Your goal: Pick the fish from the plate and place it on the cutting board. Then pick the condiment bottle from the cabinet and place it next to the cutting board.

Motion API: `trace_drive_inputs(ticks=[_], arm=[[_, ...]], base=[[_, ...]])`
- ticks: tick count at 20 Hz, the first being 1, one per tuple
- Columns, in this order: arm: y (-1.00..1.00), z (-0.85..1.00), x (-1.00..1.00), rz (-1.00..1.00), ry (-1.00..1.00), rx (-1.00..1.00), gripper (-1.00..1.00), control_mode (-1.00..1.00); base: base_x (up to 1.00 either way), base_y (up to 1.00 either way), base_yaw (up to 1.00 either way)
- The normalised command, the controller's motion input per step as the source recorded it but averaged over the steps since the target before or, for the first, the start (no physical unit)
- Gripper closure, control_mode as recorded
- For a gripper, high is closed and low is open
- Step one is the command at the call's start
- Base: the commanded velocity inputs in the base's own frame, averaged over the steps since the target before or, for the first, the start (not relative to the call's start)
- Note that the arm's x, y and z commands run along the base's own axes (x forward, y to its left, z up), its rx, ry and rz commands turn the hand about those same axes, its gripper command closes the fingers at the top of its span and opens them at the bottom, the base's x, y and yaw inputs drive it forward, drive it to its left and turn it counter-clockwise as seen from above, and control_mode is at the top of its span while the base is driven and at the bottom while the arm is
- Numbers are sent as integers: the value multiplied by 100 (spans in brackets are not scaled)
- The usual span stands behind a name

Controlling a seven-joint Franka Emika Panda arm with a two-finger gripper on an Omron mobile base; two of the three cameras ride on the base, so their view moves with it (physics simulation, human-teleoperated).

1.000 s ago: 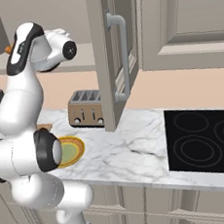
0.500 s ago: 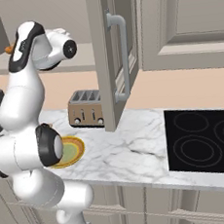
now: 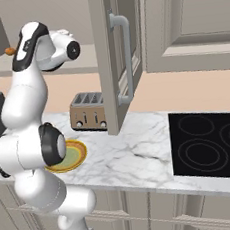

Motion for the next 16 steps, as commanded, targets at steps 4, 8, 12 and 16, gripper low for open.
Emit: trace_drive_inputs(ticks=[4,8,12,16], arm=[[1,0,3,0,-1,0,-100,-100],[5,0,0,0,0,0,-100,-100],[6,0,1,0,0,0,-100,-100],[6,0,6,0,0,0,-100,-100]], base=[[0,0,0],[0,0,0],[0,0,0],[0,0,0]])
